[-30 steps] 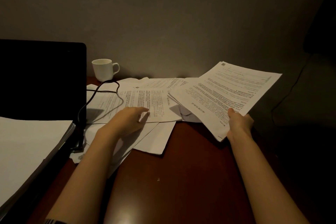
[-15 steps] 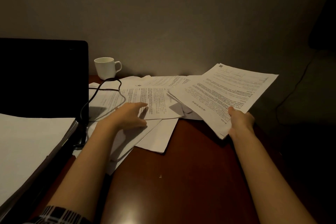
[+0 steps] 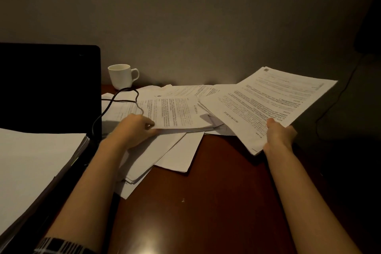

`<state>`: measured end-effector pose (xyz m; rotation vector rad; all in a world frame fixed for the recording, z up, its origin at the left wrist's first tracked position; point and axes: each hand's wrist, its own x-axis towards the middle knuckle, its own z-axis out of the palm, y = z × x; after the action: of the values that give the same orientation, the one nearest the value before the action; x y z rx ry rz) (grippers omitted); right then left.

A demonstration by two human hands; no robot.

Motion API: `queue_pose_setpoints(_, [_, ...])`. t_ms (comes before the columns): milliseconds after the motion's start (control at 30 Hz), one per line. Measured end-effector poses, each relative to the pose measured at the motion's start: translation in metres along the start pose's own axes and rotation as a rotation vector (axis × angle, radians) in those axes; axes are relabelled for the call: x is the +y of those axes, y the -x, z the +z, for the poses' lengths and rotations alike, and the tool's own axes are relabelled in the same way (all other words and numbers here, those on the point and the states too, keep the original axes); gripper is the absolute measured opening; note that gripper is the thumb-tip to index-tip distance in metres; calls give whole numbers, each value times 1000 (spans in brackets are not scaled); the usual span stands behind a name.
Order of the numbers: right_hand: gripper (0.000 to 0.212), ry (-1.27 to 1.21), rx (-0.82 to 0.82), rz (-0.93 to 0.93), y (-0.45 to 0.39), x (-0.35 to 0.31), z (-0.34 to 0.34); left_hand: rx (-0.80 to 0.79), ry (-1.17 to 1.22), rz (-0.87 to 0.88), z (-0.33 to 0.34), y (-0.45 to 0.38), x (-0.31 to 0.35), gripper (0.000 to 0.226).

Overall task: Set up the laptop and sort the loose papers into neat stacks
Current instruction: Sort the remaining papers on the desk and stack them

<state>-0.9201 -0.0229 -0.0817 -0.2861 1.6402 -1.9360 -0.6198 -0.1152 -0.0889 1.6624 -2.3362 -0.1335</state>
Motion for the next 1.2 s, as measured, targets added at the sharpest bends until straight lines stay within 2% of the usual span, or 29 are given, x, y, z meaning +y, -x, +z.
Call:
queue_pose_setpoints(100, [27,-10,23,19,0,0,-2,-146,-36,85,-4,0,10,39])
queue_pose_setpoints(200, [29,-9,36,52,1,1,-2,-183,-172,251,-10,-3,24,31])
queue_pose_setpoints(333, [29,15,15,54,2,3,2,-160,-296,354,-11,-4,33,54])
queue_pose_setpoints(433, [30,28,16,46,4,4,4,-48,-253,254,-3,-7,17,53])
queue_pose_setpoints(600, [27,-9,73,28,2,-1,1,269,55,77,5,4,-3,20])
queue_pose_setpoints(733, [29,-80,116,-36,2,-2,-2,326,154,-3,1,14,1,21])
queue_pose_setpoints(833, [31,-125,145,-71,1,-3,-3,224,-47,101,-8,21,15,26])
queue_pose_setpoints(900, [32,-132,150,-57,1,-3,-3,80,-244,209,-15,25,30,38])
queue_pose_setpoints(967, [31,-116,146,-29,3,-2,-2,-31,-329,252,-18,28,44,54])
queue_pose_setpoints(1067, [30,-74,152,-2,4,1,-1,43,-413,325,-10,28,55,67])
queue_pose_setpoints(1200, [28,-36,144,23,3,5,-1,54,-503,257,-3,30,70,70])
